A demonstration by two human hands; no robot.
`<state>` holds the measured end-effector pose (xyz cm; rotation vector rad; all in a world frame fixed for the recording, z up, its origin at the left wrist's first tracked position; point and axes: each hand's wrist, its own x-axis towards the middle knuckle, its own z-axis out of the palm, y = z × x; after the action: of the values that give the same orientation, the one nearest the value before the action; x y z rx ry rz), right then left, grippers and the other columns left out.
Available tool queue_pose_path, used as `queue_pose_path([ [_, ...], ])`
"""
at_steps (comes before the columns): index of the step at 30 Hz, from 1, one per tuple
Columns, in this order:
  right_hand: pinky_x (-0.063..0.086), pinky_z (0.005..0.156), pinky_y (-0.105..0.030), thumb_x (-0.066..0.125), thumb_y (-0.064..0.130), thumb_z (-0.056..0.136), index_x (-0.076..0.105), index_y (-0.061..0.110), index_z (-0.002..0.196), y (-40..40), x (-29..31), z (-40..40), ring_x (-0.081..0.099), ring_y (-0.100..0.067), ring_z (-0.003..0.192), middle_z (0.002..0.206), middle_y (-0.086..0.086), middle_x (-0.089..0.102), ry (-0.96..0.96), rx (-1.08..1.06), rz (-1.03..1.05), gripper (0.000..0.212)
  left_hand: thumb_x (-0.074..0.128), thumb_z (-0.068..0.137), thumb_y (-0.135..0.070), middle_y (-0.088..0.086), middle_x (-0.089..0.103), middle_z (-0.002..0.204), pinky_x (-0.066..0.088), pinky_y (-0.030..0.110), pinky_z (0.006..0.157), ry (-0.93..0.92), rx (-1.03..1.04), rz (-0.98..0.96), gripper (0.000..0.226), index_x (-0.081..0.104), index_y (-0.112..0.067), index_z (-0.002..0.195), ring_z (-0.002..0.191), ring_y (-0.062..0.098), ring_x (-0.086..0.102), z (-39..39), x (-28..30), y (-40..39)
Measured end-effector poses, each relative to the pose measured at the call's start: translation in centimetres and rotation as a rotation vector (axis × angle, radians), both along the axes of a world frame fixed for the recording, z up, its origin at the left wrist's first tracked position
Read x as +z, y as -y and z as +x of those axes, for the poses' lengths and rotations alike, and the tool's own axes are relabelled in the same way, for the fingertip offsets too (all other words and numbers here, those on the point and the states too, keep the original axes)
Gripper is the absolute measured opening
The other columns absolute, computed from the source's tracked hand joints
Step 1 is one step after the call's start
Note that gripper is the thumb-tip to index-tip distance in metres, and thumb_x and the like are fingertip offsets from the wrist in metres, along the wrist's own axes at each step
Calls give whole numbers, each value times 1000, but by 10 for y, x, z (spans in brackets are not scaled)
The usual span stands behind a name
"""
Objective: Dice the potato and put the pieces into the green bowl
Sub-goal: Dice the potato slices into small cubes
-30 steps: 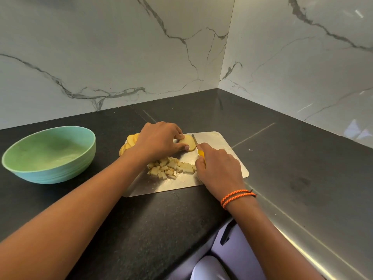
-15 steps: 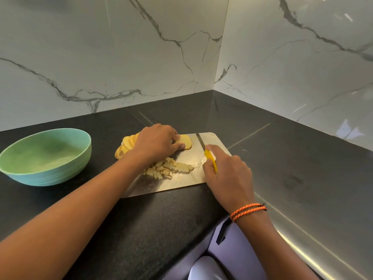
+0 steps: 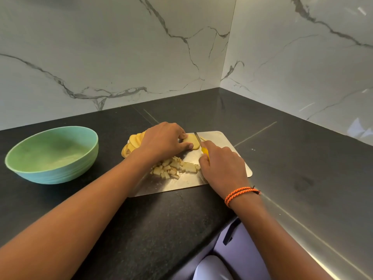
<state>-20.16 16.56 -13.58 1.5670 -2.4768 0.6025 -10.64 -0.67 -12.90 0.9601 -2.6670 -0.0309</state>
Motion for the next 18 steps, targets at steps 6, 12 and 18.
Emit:
queue_pose_path([
  [6, 44, 74, -40, 41, 31, 102, 51, 26, 140, 0, 1, 0, 61, -32, 94, 104, -11, 65, 47, 17, 19, 40, 62, 89, -76, -18, 73, 122, 48, 29, 65, -10, 15, -36, 58, 75, -35, 127, 108, 12, 67, -2, -6, 4],
  [12, 47, 71, -37, 43, 40, 103, 47, 34, 143, -29, -3, 4, 61, -25, 89, 97, -4, 64, 57, 15, 4, 41, 62, 88, -77, -19, 73, 123, 42, 25, 59, -24, 21, -36, 58, 75, -36, 127, 105, 10, 66, -2, -6, 4],
  [18, 43, 65, -32, 46, 43, 102, 48, 37, 145, -45, -7, 4, 52, -15, 79, 97, 1, 66, 87, -15, -48, 43, 65, 89, -73, -17, 73, 126, 45, 24, 61, -45, 23, -8, 57, 74, -34, 129, 105, 10, 67, -4, -4, 3],
])
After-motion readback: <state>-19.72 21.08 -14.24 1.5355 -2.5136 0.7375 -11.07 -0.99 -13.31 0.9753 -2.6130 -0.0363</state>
